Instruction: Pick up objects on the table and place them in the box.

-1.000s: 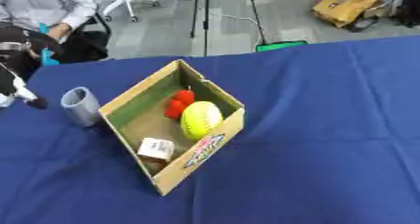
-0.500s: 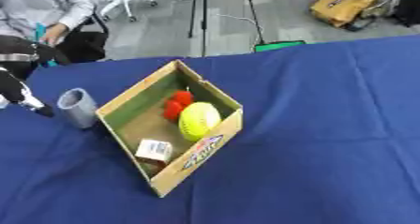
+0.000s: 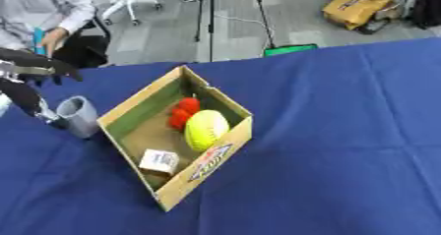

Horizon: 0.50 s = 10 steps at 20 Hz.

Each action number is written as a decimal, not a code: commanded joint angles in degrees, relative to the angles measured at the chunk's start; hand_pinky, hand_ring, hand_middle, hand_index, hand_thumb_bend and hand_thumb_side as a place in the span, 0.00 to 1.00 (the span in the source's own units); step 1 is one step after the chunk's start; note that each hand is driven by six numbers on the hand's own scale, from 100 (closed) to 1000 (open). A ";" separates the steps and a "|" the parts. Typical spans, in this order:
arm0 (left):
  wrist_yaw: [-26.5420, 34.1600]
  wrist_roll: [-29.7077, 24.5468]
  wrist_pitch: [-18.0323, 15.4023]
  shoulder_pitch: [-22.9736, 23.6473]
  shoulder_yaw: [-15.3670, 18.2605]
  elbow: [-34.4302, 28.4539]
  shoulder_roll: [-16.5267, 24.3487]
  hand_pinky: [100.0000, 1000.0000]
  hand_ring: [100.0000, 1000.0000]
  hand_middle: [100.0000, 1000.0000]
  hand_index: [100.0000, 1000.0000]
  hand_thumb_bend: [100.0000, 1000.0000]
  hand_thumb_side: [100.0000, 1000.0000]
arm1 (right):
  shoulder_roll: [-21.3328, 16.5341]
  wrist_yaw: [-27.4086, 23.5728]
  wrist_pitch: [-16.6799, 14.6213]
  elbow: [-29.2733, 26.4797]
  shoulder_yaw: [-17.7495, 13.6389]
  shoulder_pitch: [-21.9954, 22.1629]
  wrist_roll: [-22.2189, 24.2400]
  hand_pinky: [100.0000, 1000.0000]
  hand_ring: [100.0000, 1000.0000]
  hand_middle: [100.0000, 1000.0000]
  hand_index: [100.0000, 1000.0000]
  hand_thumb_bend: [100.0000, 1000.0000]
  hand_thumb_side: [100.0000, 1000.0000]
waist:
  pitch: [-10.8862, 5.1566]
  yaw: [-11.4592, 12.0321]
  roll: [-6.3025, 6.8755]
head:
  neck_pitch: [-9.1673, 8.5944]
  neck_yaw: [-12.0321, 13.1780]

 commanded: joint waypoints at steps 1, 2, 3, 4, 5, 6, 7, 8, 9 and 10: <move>-1.12 -0.49 0.14 -1.67 1.40 1.27 0.54 0.68 0.84 1.00 1.00 0.86 0.56 | -0.58 -0.42 0.18 -0.96 -0.03 -0.61 -0.13 0.73 0.63 0.54 0.65 0.00 0.71 | -0.60 -0.11 -0.28 | -0.81 0.29; -1.45 -0.45 0.23 -1.79 1.52 1.69 0.35 0.72 0.87 1.00 1.00 0.86 0.55 | -0.59 -0.45 0.18 -0.96 -0.04 -0.62 -0.13 0.73 0.63 0.54 0.65 0.00 0.70 | -0.54 -0.14 -0.29 | -0.85 0.31; -2.19 -0.44 0.31 -1.90 1.52 2.07 0.20 0.73 0.87 1.00 1.00 0.87 0.57 | -0.60 -0.48 0.16 -0.96 -0.02 -0.65 -0.13 0.73 0.63 0.54 0.65 0.00 0.71 | -0.47 -0.17 -0.30 | -0.88 0.35; -2.99 -0.40 0.31 -2.00 1.52 2.36 0.06 0.79 0.90 1.00 1.00 0.87 0.57 | -0.60 -0.50 0.15 -0.96 -0.01 -0.67 -0.13 0.73 0.63 0.54 0.65 0.00 0.71 | -0.42 -0.18 -0.31 | -0.90 0.37; -4.41 -0.28 0.23 -2.12 1.38 2.46 -0.03 0.84 0.91 1.00 1.00 0.87 0.58 | -0.61 -0.55 0.13 -0.96 0.00 -0.71 -0.13 0.73 0.63 0.54 0.65 0.00 0.71 | -0.34 -0.20 -0.33 | -0.95 0.40; -5.71 -0.05 0.06 -2.19 1.34 2.54 -0.18 0.89 0.93 1.00 1.00 0.87 0.58 | -0.61 -0.59 0.12 -0.96 0.01 -0.73 -0.13 0.73 0.63 0.54 0.65 0.00 0.71 | -0.29 -0.21 -0.34 | -1.00 0.41; -7.04 0.15 -0.08 -2.26 1.31 2.65 -0.32 0.95 0.96 1.00 1.00 0.88 0.58 | -0.60 -0.62 0.11 -0.96 0.01 -0.74 -0.13 0.74 0.63 0.54 0.64 0.00 0.71 | -0.23 -0.22 -0.37 | -1.06 0.44; -8.08 0.35 -0.25 -2.30 1.35 2.82 -0.49 0.97 0.97 1.00 1.00 0.88 0.58 | -0.60 -0.65 0.11 -0.96 0.02 -0.75 -0.13 0.73 0.63 0.54 0.64 0.00 0.71 | -0.19 -0.22 -0.40 | -1.09 0.48; -8.65 0.48 -0.38 -2.31 1.50 3.12 -0.69 0.98 0.97 1.00 1.00 0.88 0.58 | -0.60 -0.66 0.10 -0.96 0.02 -0.78 -0.13 0.73 0.63 0.54 0.64 0.00 0.71 | -0.16 -0.22 -0.44 | -1.02 0.57; -8.98 0.58 -0.50 -2.35 1.61 3.38 -0.82 0.98 0.97 1.00 1.00 0.88 0.58 | -0.60 -0.67 0.10 -0.96 0.01 -0.80 -0.13 0.74 0.63 0.54 0.64 0.00 0.71 | -0.14 -0.22 -0.46 | -0.96 0.63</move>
